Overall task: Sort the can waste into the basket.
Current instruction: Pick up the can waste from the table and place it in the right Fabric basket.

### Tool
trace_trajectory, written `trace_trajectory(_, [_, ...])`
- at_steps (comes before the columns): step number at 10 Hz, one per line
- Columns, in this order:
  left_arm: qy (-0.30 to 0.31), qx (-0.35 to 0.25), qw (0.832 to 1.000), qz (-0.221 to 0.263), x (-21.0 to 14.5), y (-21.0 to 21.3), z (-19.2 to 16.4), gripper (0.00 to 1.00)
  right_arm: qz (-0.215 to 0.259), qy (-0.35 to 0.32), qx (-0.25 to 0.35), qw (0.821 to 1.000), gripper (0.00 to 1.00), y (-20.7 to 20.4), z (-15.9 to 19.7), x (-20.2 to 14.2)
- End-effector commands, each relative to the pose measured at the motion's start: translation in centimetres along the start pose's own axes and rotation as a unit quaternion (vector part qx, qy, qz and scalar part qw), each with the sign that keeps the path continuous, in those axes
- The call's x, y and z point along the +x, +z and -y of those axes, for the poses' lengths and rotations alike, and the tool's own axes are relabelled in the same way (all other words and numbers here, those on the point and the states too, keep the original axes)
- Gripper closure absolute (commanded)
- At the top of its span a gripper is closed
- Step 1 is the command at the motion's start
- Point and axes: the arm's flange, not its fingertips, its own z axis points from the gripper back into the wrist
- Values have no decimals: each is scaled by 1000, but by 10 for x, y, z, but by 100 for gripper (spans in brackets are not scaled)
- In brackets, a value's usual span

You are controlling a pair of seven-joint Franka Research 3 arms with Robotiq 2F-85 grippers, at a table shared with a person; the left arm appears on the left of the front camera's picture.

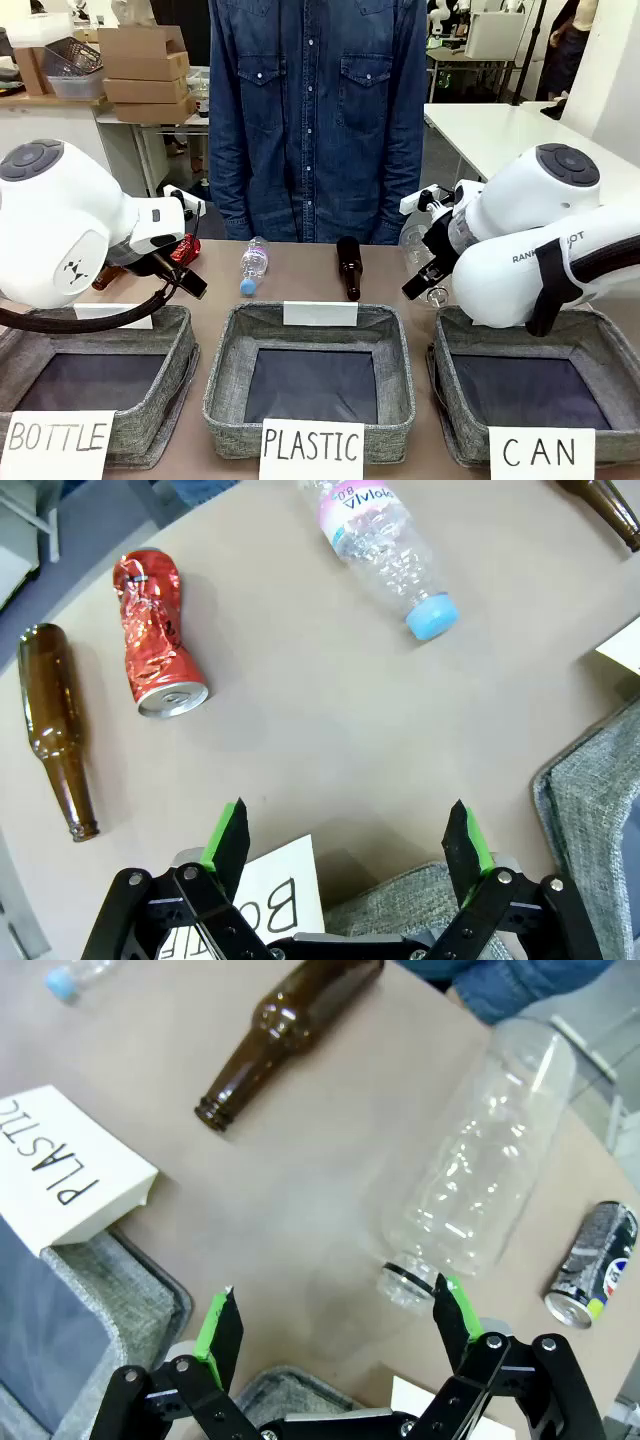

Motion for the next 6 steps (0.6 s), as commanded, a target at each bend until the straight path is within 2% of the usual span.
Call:
trace_trajectory(1, [0, 0, 1000, 0, 0, 0, 0, 0, 0, 0, 0, 1000, 0, 0, 0, 0])
trace_trajectory(6, [0, 0, 1000, 0, 0, 0, 0, 0, 0, 0, 0, 1000, 0, 0, 0, 0])
